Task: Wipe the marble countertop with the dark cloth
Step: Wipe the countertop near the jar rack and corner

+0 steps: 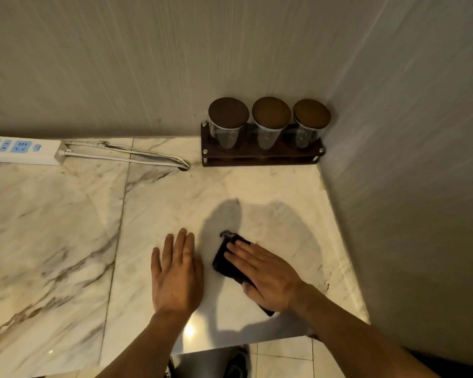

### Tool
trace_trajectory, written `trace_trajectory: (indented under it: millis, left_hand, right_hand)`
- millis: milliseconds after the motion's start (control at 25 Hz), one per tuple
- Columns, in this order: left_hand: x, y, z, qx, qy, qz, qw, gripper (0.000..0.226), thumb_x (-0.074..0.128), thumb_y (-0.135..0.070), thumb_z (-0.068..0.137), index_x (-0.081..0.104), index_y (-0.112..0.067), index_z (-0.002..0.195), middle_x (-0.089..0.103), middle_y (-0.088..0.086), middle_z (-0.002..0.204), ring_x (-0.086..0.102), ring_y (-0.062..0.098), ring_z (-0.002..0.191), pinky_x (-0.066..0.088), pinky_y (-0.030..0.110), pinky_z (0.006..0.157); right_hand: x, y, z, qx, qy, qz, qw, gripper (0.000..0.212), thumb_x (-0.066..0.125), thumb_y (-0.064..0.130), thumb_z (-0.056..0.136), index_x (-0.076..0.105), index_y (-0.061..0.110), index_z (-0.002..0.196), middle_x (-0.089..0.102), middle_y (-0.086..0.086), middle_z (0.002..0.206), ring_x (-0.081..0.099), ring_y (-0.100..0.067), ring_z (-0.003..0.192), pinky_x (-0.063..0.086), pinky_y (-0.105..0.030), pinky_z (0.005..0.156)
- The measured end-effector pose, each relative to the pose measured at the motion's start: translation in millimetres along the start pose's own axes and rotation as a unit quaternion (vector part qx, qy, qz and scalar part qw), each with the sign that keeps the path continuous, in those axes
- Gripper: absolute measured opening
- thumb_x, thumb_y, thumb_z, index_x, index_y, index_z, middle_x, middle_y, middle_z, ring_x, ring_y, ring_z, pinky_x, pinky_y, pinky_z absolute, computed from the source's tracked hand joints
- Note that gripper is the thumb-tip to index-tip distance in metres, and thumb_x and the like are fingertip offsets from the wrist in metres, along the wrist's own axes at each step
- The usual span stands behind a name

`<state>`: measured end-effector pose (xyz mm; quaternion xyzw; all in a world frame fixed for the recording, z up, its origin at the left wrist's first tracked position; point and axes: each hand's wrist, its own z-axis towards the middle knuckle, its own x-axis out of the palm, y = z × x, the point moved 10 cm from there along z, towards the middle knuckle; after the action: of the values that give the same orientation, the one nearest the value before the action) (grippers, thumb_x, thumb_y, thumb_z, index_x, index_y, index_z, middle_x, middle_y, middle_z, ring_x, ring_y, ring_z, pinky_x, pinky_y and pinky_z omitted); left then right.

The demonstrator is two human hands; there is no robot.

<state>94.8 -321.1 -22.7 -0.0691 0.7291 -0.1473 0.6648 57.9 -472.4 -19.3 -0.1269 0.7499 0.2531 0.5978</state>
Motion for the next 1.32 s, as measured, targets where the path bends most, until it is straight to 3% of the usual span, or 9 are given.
trace_trajectory:
  millis: [200, 440, 680, 880, 1120, 1320]
  left_hand:
    - [2.9, 0.8, -0.7, 0.006, -0.003, 0.020, 1.000, 0.056, 0.017, -0.042, 0.099, 0.028, -0.017, 0.148, 0.023, 0.004, 0.157, 0.007, 0.021, 0.146, 0.001, 0.044, 0.116]
    - [3.8, 1.2, 1.8, -0.007, 0.006, 0.055, 0.998, 0.054, 0.025, -0.039, 0.097, 0.031, -0.018, 0.147, 0.030, 0.004, 0.155, 0.015, 0.023, 0.145, 0.011, 0.049, 0.115]
    - [3.7, 1.1, 3.8, -0.011, 0.007, 0.057, 0.998, 0.054, 0.026, -0.039, 0.096, 0.031, -0.018, 0.146, 0.031, 0.001, 0.154, 0.018, 0.022, 0.144, 0.015, 0.049, 0.113]
    - [0.8, 1.1, 2.6, -0.011, 0.005, 0.061, 0.998, 0.056, 0.019, -0.039, 0.096, 0.032, -0.018, 0.146, 0.032, 0.002, 0.154, 0.019, 0.022, 0.143, 0.016, 0.049, 0.113]
    - [3.4, 2.6, 2.5, -0.011, 0.005, 0.053, 0.999, 0.054, 0.026, -0.038, 0.096, 0.029, -0.019, 0.147, 0.029, 0.001, 0.154, 0.017, 0.021, 0.144, 0.017, 0.050, 0.113]
    - [5.3, 2.6, 3.1, -0.012, 0.008, 0.053, 0.999, 0.055, 0.024, -0.038, 0.096, 0.030, -0.019, 0.147, 0.029, 0.000, 0.155, 0.017, 0.021, 0.144, 0.017, 0.050, 0.113]
  right_hand:
    - [-11.7, -28.2, 32.3, 0.023, -0.018, 0.005, 1.000, 0.065, 0.039, 0.035, 0.091, 0.017, 0.017, 0.150, 0.011, 0.000, 0.158, 0.002, -0.011, 0.145, 0.002, -0.029, 0.118]
    - [-27.4, -61.0, 69.8, 0.089, -0.046, -0.004, 0.995, 0.067, 0.030, 0.043, 0.092, 0.008, 0.019, 0.151, 0.001, 0.002, 0.157, -0.002, -0.012, 0.145, 0.005, -0.033, 0.118]
    - [-41.4, -93.9, 87.9, 0.216, -0.102, 0.024, 0.971, 0.064, 0.031, 0.041, 0.095, 0.013, 0.016, 0.151, 0.013, -0.005, 0.159, 0.008, -0.018, 0.146, 0.006, -0.033, 0.117]
    - [-44.5, -120.3, 91.2, 0.335, -0.112, 0.064, 0.933, 0.064, 0.033, 0.040, 0.098, 0.003, 0.020, 0.152, 0.001, -0.001, 0.161, -0.004, -0.015, 0.146, -0.002, -0.031, 0.116]
    - [-46.1, -138.2, 79.5, 0.457, -0.169, 0.117, 0.865, 0.065, 0.034, 0.035, 0.098, 0.003, 0.014, 0.151, 0.003, -0.007, 0.161, -0.001, -0.022, 0.146, 0.005, -0.038, 0.118]
    - [-40.9, -138.9, 63.6, 0.525, -0.201, 0.151, 0.813, 0.064, 0.031, 0.031, 0.098, 0.002, 0.009, 0.150, 0.001, -0.011, 0.160, -0.002, -0.024, 0.146, 0.002, -0.039, 0.118]
